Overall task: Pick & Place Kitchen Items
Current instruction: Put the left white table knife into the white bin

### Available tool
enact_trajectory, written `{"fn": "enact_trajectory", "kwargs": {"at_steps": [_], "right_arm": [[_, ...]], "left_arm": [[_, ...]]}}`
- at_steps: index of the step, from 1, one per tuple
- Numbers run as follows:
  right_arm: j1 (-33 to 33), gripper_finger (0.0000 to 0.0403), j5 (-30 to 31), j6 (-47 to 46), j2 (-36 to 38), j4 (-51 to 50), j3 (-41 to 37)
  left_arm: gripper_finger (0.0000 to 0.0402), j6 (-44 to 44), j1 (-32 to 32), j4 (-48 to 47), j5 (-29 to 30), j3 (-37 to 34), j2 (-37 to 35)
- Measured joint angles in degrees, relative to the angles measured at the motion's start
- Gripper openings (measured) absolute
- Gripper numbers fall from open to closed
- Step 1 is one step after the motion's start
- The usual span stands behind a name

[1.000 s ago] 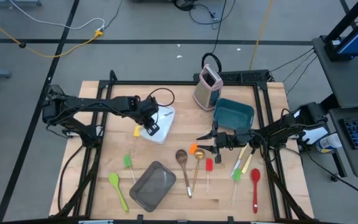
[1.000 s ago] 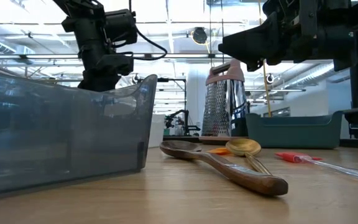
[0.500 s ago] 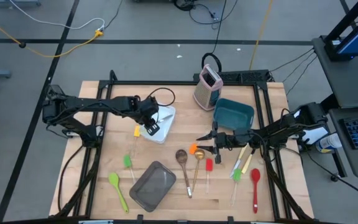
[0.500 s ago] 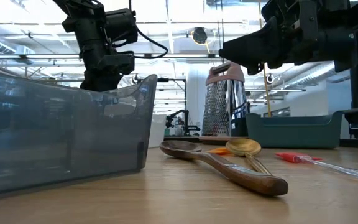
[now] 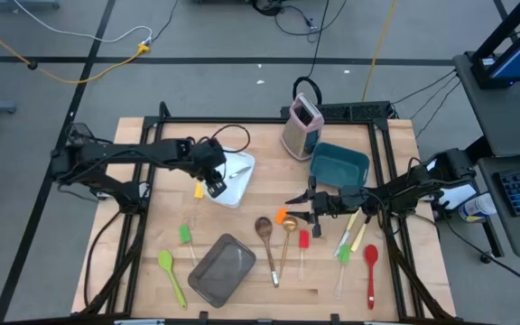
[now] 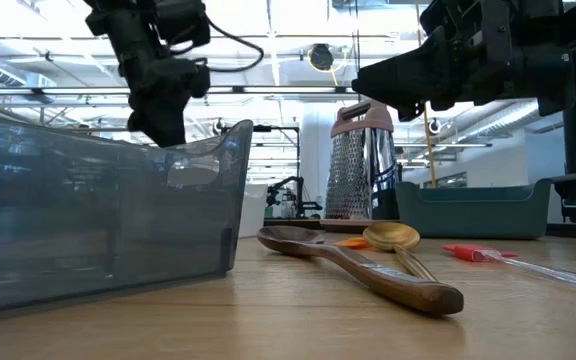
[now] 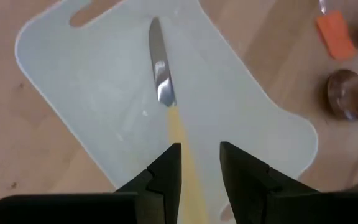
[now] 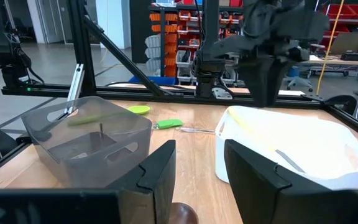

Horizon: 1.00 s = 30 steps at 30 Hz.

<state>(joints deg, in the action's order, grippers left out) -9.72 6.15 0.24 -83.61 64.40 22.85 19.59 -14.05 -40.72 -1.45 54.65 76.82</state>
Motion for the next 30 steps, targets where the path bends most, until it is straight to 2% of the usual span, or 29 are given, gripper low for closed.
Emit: {"fn": "enact_trajectory", "kwargs": {"at_steps": [10, 16, 19, 26, 30], "right_arm": [[-0.02, 0.0130, -0.20, -0.04, 0.00, -0.37, 0.00], [-0.02, 0.0130, -0.58, 2.08, 0.02, -0.88, 0.00], [-0.02, 0.0130, -3.43, 3.70, 0.17, -1.63, 0.00], [0.00, 0.0133, -3.23, 11.76, 5.97, -5.76, -0.02], [-0.02, 0.0152, -3.28, 15.44, 11.91, -11.03, -0.02]], "left_arm": [[0.0113, -0.59, 3.31, -2.84, 0.03, -0.04, -4.88], [0.0113, -2.61, 5.31, -3.23, 0.04, -0.04, -4.88], [0.0113, -3.26, 6.05, -3.19, 0.08, -0.04, -4.81], [0.0113, -3.01, 6.78, -3.14, 2.00, -0.04, -4.83], [0.0113, -2.99, 6.78, -2.83, 2.01, -0.04, -4.83]]}}
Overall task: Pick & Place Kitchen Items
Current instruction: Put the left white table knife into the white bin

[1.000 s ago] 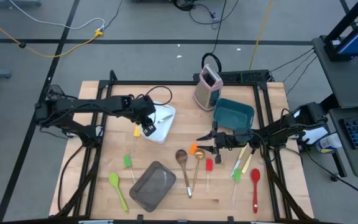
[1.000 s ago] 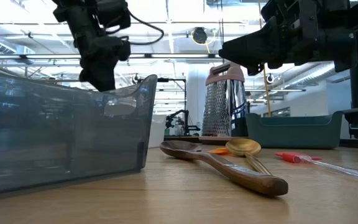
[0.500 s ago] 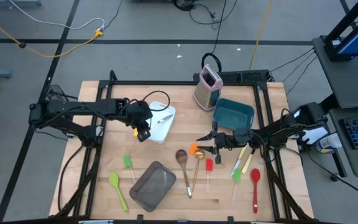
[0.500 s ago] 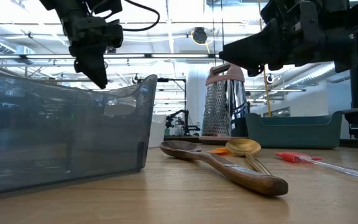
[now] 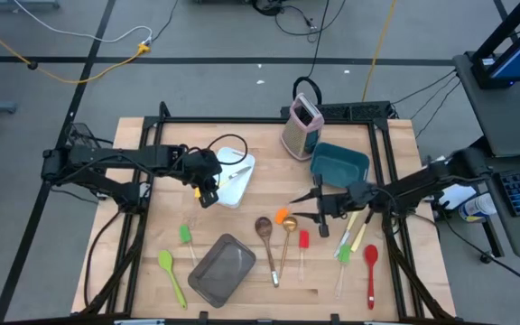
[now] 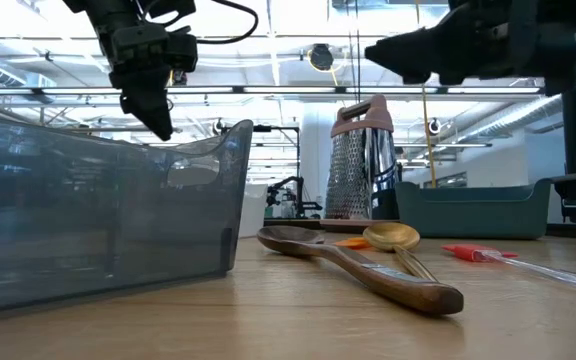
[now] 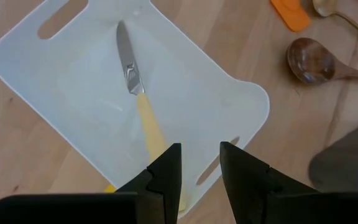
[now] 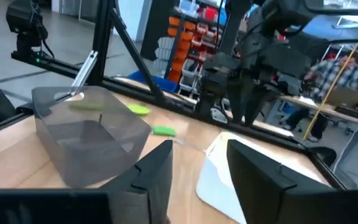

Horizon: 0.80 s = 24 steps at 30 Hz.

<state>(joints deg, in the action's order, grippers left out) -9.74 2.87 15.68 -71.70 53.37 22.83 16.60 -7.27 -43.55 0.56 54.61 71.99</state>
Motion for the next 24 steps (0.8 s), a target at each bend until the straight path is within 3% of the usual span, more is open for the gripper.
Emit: {"fn": "enact_trajectory", "kwargs": {"at_steps": [4, 10, 16, 24], "right_arm": [[0.01, 0.0183, -1.11, -3.30, 6.54, -11.50, 0.02], [1.46, 0.0219, -12.21, -15.48, 13.32, -26.47, 0.02], [1.46, 0.0218, -16.23, -23.18, 17.89, -41.46, 0.02], [-1.19, 0.0209, -16.66, -24.34, 18.79, -63.89, 0.02]], "left_arm": [[0.0113, 0.00, -0.04, 0.11, 0.00, 0.00, 0.00], [0.0113, 0.32, 0.23, 0.18, 3.38, 0.00, 0.00], [0.0113, 0.62, 0.28, 0.79, 8.88, 0.00, 0.00], [0.0113, 3.99, 0.16, 5.13, 13.04, 0.00, 0.00]]}}
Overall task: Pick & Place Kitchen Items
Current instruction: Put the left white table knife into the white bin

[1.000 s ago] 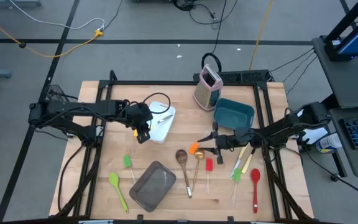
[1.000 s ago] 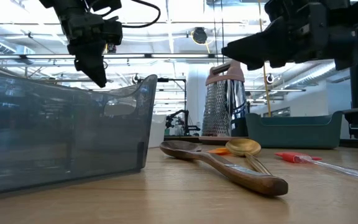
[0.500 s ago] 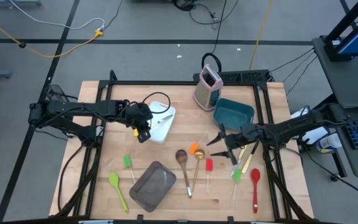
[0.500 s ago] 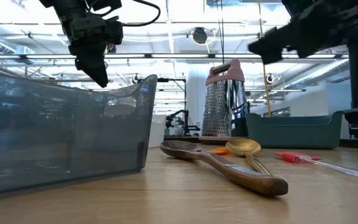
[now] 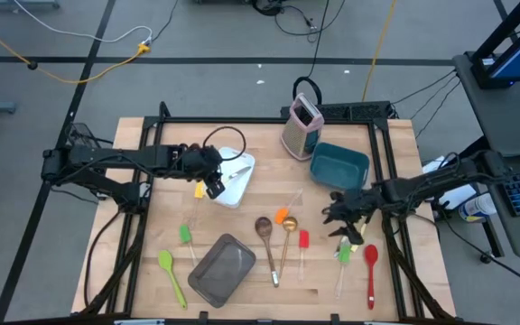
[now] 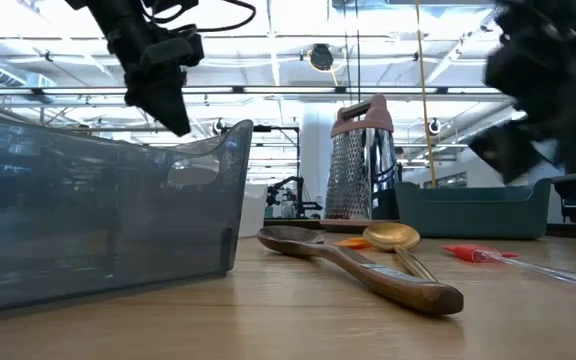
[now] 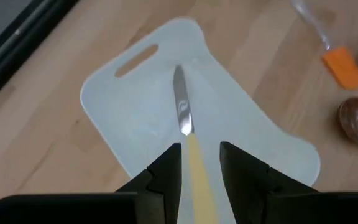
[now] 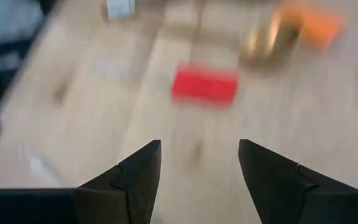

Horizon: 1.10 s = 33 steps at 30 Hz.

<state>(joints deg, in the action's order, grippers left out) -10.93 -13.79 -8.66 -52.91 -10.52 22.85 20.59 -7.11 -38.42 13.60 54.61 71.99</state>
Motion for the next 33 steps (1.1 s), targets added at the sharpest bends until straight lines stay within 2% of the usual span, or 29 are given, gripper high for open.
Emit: {"fn": "enact_trajectory", "kwargs": {"at_steps": [5, 11, 15, 23, 28, 30, 33], "right_arm": [[-3.10, 0.0208, 0.78, 0.28, -0.18, -12.52, -0.02], [-6.09, 0.0208, 9.35, 0.05, -0.34, -13.60, 0.01], [-7.29, 0.0208, 9.21, -0.55, -0.41, -13.77, 0.42], [-7.46, 0.0208, 9.63, -1.14, -0.92, -17.42, 11.67], [-7.59, 0.0208, 9.28, -3.14, -7.02, -32.56, 18.21], [-7.59, 0.0208, 9.25, -5.95, -10.82, -39.16, 18.97], [-7.59, 0.0208, 9.21, -6.77, -15.94, -43.47, 18.85]], "left_arm": [[0.0113, -4.79, 0.02, 4.69, 0.00, 0.00, 0.00], [0.0113, -10.13, 0.02, 11.63, 0.01, 0.00, 0.00], [0.0113, -10.41, 0.02, 13.34, -0.04, 0.00, 0.00], [0.0113, -10.39, -0.22, 13.43, -0.04, 0.00, 0.00], [0.0113, -10.39, -1.05, 13.47, -0.04, 0.00, 0.00], [0.0113, -10.39, -1.44, 13.45, -0.04, 0.00, 0.00], [0.0113, -10.39, -1.99, 13.45, -0.04, 0.00, 0.00]]}}
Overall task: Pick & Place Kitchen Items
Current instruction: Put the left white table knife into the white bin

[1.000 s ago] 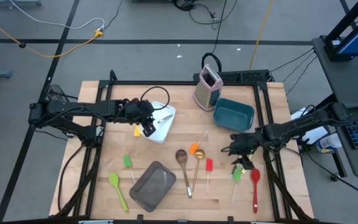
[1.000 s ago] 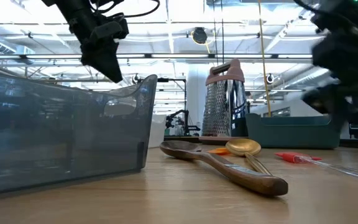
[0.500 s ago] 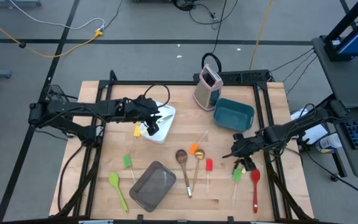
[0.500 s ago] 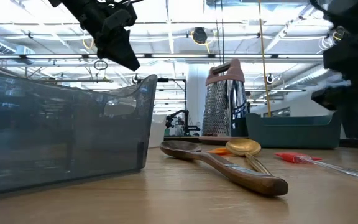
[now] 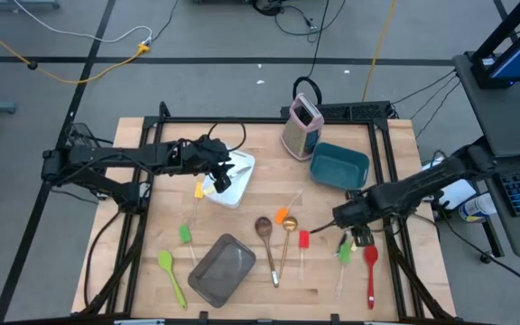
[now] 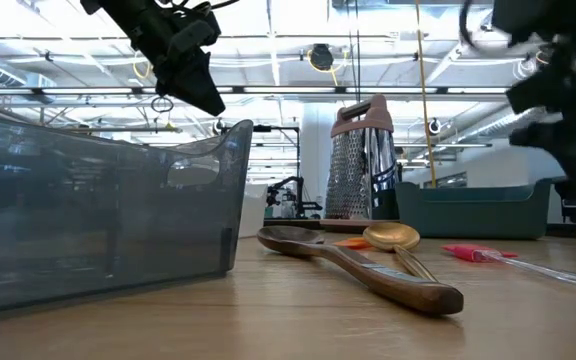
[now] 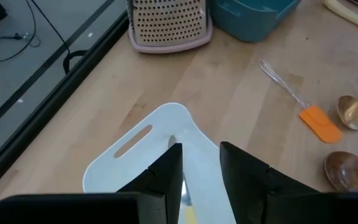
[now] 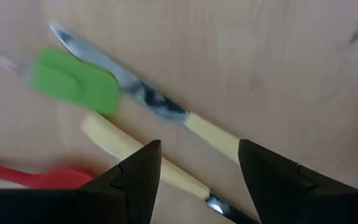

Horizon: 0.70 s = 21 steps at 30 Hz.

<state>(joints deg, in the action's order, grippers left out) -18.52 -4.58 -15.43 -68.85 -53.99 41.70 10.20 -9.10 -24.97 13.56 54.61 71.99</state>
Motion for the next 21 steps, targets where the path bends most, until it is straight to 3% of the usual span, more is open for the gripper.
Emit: {"fn": "enact_trajectory", "kwargs": {"at_steps": [7, 17, 21], "right_arm": [[0.48, 0.0208, 6.20, 2.56, -9.24, -1.21, -0.20], [0.39, 0.0207, 8.36, 0.86, -17.36, -0.57, 0.04], [0.33, 0.0182, 7.02, 1.20, -18.30, 1.38, -0.03]], "left_arm": [[0.0113, 0.04, -0.37, -0.07, -0.05, 0.00, 0.00], [0.0113, 0.02, -0.36, -0.50, -0.19, 0.00, 0.00], [0.0113, 0.01, -0.36, -0.52, -0.17, 0.00, 0.00]]}}
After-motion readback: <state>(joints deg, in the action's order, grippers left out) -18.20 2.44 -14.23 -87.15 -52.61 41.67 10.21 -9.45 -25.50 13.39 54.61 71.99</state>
